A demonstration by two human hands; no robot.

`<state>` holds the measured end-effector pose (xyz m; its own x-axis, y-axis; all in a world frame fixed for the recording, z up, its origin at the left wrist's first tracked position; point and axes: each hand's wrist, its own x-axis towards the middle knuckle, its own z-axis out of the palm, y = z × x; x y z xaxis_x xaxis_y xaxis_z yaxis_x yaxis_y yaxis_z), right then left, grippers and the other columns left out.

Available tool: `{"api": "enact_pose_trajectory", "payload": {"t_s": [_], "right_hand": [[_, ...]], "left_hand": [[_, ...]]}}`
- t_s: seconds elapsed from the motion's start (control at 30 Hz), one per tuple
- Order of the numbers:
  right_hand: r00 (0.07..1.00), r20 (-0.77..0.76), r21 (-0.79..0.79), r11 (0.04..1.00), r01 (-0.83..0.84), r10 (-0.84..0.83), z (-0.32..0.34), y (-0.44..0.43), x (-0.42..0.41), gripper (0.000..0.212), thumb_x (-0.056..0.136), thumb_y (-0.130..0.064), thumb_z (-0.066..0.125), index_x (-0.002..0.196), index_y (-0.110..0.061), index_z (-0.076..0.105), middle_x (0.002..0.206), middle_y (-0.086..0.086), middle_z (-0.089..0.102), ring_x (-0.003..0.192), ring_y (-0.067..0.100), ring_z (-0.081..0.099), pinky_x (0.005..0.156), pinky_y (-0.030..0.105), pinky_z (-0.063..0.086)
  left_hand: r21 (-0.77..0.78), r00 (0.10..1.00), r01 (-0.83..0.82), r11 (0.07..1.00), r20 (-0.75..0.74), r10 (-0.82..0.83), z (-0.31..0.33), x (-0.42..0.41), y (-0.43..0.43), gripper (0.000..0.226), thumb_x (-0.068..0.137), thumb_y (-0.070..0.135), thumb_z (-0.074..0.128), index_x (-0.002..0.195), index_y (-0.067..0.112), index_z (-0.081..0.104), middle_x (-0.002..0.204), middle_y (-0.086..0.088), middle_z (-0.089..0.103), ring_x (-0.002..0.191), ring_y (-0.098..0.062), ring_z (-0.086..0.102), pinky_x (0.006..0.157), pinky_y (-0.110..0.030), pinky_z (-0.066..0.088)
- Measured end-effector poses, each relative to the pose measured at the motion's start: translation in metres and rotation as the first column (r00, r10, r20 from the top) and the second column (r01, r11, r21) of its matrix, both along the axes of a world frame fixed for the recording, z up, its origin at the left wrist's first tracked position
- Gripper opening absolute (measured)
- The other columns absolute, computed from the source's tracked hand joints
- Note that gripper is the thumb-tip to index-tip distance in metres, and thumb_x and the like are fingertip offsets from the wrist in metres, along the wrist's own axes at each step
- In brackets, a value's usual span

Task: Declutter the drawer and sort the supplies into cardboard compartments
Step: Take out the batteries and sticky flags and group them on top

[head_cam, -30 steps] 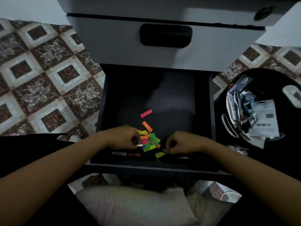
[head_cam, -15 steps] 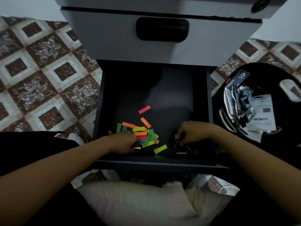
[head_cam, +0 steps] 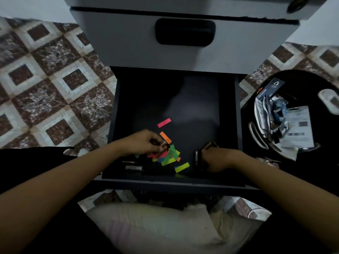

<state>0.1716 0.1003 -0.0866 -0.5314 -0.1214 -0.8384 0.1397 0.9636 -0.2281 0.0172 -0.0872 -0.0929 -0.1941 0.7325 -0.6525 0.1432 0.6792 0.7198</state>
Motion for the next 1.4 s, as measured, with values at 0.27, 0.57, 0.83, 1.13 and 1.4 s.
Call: {"api": "enact_pose_trajectory", "payload": {"t_s": [0.27, 0.57, 0.83, 1.13, 1.4], "right_hand": [[1.000, 0.027, 0.025, 1.000, 0.004, -0.005, 0.000, -0.002, 0.005, 0.028, 0.094, -0.013, 0.047, 0.115, 0.003, 0.054, 0.126, 0.019, 0.055, 0.116, 0.031, 0.053, 0.093, 0.031, 0.042], [0.980, -0.051, -0.114, 0.976, 0.184, -0.191, 0.031, 0.009, -0.004, 0.019, 0.084, -0.020, 0.063, 0.080, -0.001, 0.065, 0.077, 0.012, 0.060, 0.070, 0.017, 0.051, 0.057, 0.026, 0.036], [0.453, -0.082, -0.646, 0.394, 0.654, -0.888, 0.095, 0.015, -0.017, 0.005, 0.087, -0.007, 0.064, 0.083, -0.010, 0.065, 0.067, -0.001, 0.058, 0.051, -0.003, 0.056, 0.054, 0.011, 0.048], [0.178, -0.256, -0.803, 0.311, 0.509, -0.950, 0.210, 0.021, -0.059, 0.009, 0.087, -0.012, 0.065, 0.077, -0.011, 0.065, 0.052, -0.010, 0.058, 0.050, 0.000, 0.053, 0.052, 0.018, 0.045], [0.024, -0.500, -0.753, 0.449, 0.481, -0.866, 0.288, 0.032, -0.097, 0.028, 0.081, -0.019, 0.072, 0.103, -0.005, 0.065, 0.087, 0.007, 0.060, 0.077, 0.019, 0.058, 0.054, 0.024, 0.044]], "left_hand": [[-0.028, 0.973, -0.210, 0.977, 0.095, 0.212, 0.007, 0.002, 0.005, 0.012, 0.089, 0.005, 0.059, 0.088, 0.016, 0.064, 0.083, -0.005, 0.065, 0.077, -0.014, 0.060, 0.075, -0.027, 0.050], [0.054, 0.948, -0.318, 0.946, 0.016, 0.318, 0.029, 0.000, 0.011, 0.005, 0.087, 0.010, 0.063, 0.089, 0.014, 0.066, 0.079, -0.002, 0.067, 0.072, -0.009, 0.061, 0.067, -0.022, 0.047], [0.188, 0.846, -0.533, 0.825, 0.099, 0.524, 0.075, 0.006, 0.017, 0.012, 0.088, 0.002, 0.060, 0.080, 0.011, 0.064, 0.060, 0.003, 0.065, 0.057, -0.004, 0.062, 0.061, -0.019, 0.050], [0.459, 0.806, -0.541, 0.704, 0.045, 0.590, 0.190, -0.017, 0.057, 0.010, 0.086, 0.003, 0.062, 0.082, 0.011, 0.065, 0.062, 0.003, 0.067, 0.056, -0.003, 0.063, 0.056, -0.014, 0.052], [0.552, 0.741, -0.509, 0.661, -0.111, 0.663, 0.283, -0.043, 0.100, 0.014, 0.084, 0.007, 0.067, 0.073, 0.011, 0.059, 0.070, -0.005, 0.057, 0.062, -0.010, 0.053, 0.052, -0.018, 0.049]]}}
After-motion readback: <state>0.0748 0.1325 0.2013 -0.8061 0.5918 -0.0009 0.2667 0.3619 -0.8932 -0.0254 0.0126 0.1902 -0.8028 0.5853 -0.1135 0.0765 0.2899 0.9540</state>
